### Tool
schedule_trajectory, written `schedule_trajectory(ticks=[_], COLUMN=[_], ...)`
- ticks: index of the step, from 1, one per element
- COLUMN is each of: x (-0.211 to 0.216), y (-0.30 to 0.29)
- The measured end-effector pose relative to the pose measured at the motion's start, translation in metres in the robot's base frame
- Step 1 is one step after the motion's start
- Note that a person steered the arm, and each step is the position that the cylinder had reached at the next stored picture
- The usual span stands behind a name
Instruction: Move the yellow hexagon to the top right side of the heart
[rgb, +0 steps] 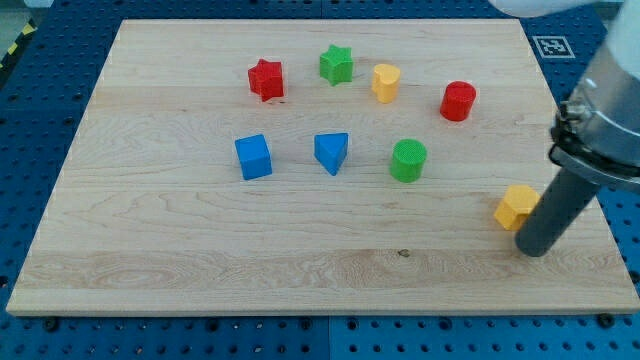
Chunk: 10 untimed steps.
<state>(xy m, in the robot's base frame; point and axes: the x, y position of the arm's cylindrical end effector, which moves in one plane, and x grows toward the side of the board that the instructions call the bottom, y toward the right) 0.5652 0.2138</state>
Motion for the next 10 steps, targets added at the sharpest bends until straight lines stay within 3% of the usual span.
schedule_trajectory(ticks=[4, 10], x=[-0.006, -0.147], y=[-0.008, -0.008])
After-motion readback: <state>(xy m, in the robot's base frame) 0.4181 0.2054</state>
